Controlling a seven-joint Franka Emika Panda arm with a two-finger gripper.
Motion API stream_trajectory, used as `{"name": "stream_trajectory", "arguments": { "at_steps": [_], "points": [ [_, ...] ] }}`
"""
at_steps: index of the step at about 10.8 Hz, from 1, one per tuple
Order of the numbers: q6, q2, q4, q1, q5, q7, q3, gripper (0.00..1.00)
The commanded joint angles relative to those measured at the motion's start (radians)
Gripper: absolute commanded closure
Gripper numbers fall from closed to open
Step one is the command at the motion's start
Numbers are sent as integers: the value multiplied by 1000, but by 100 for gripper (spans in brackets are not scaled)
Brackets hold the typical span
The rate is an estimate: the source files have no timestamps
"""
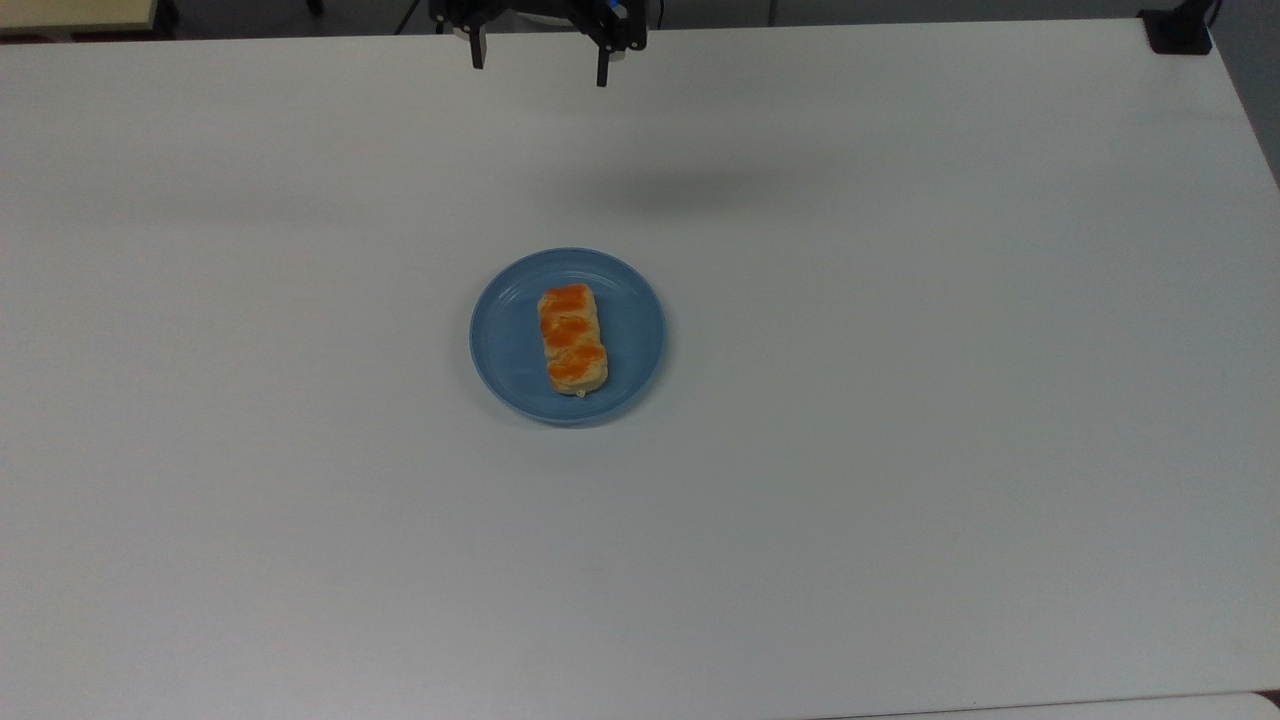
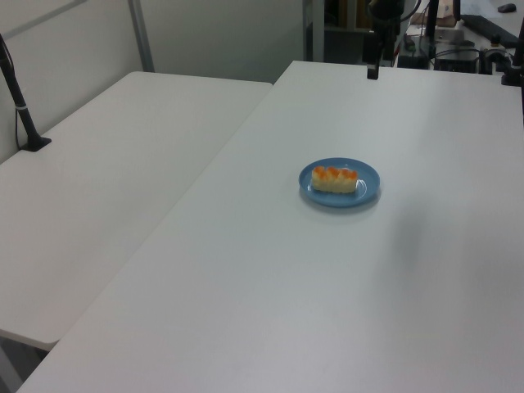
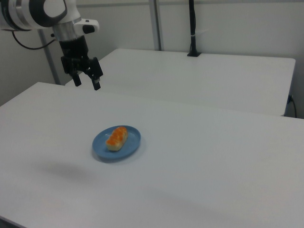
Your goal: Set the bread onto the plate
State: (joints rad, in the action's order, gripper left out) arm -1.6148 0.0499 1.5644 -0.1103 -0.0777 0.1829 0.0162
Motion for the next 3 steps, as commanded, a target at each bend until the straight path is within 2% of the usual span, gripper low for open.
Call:
{"name": "stream_trajectory", "arguments": {
  "at_steps": [1, 3],
  "points": [
    [4, -15, 29, 6, 19, 13, 8, 0],
    [7, -15, 29, 6, 19, 13, 8, 0]
  ]
}}
